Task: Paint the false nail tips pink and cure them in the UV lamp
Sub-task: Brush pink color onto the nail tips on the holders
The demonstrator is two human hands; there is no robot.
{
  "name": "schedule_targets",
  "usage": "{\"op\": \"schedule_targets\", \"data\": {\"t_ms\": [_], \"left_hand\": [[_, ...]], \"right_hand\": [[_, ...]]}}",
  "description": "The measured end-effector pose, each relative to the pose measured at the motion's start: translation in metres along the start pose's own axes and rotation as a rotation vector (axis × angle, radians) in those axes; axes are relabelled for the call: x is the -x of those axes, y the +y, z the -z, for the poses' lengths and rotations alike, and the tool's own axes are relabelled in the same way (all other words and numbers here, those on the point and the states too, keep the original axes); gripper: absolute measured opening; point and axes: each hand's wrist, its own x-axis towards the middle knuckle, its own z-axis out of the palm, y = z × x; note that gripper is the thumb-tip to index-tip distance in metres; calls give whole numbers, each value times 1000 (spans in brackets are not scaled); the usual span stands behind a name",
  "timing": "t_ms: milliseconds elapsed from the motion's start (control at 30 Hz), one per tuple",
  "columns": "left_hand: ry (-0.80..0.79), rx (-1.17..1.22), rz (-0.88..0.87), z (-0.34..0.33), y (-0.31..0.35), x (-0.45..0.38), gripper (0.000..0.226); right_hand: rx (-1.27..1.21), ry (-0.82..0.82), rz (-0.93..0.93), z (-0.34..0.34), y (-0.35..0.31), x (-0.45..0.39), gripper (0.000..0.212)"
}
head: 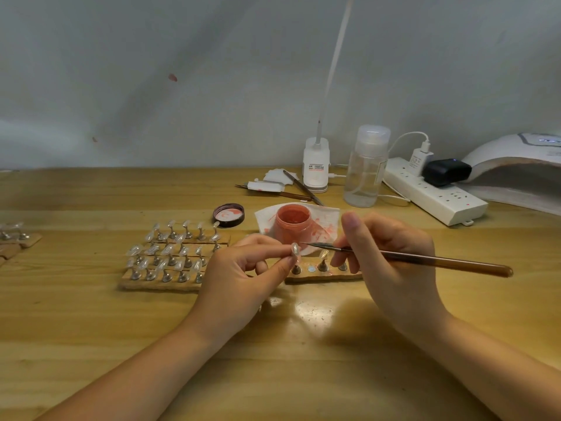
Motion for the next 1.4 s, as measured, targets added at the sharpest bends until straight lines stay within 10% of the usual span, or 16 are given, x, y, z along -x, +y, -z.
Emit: {"op": "schedule_targets", "data": {"t_ms": [1400], "left_hand": [[9,-45,-10,0,0,2,12]], "right_hand": [[-13,43,-48,-2,1,8,30]]}}
